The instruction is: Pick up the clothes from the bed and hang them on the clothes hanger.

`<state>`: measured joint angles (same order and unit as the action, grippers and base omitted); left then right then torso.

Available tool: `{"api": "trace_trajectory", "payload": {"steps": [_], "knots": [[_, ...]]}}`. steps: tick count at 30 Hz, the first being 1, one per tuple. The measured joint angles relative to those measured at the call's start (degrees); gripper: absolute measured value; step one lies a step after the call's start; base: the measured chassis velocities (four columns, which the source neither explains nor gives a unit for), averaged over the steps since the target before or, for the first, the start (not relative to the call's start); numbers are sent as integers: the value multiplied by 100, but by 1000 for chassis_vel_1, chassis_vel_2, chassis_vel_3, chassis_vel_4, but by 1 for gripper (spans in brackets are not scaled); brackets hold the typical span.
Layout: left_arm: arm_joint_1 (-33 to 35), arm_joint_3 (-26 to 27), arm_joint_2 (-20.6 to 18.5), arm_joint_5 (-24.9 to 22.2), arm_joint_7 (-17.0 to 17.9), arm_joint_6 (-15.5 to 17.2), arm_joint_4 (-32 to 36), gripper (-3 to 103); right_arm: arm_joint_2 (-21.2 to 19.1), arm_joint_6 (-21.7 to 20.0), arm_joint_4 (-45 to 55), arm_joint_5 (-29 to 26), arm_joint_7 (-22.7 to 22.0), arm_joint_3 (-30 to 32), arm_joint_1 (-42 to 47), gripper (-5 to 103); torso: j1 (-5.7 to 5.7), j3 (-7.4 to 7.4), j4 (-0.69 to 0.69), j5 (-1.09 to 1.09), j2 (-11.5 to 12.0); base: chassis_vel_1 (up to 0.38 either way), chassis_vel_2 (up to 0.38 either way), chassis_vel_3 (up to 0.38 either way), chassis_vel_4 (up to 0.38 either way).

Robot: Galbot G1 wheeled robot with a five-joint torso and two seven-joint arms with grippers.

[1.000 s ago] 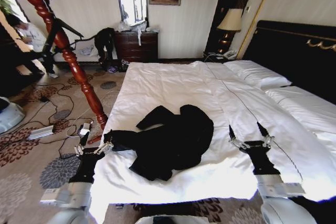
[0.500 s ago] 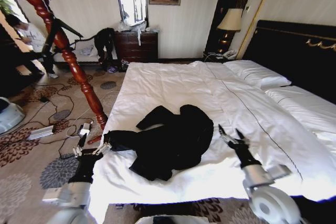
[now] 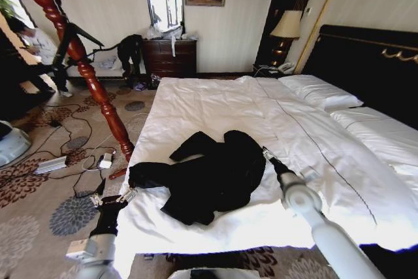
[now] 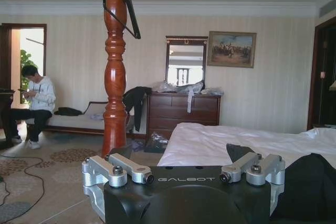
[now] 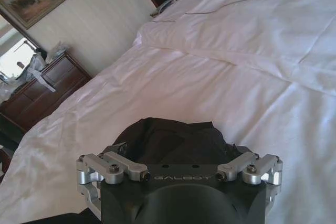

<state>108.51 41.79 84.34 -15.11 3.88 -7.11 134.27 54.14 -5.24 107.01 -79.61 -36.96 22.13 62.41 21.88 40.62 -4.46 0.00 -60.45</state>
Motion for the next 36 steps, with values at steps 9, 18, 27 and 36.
{"api": "trace_trajectory", "payload": {"steps": [9, 18, 27, 36], "knots": [[5, 56, 3, -2, 79, 34, 46, 100, 264, -210, -777, -155, 281, -317, -465, 100, 0, 0, -2, 0, 0, 0, 0, 0, 0], [-14, 51, -4, -3, 118, 46, 12, 100, 422, -118, -1236, 185, 579, -441, -567, 99, 0, -1, -1, 0, 0, 0, 0, 0, 0], [-44, 65, -67, -43, 190, 51, -33, 100, 441, 12, -1176, 324, 769, -513, -535, 68, 0, -1, -1, 0, 0, 0, 0, 0, 0], [-85, 78, -82, -72, 282, 78, -60, 100, 369, 91, -1109, 397, 896, -544, -486, 35, -1, -1, -1, 0, 0, 0, 0, 0, 0]]}}
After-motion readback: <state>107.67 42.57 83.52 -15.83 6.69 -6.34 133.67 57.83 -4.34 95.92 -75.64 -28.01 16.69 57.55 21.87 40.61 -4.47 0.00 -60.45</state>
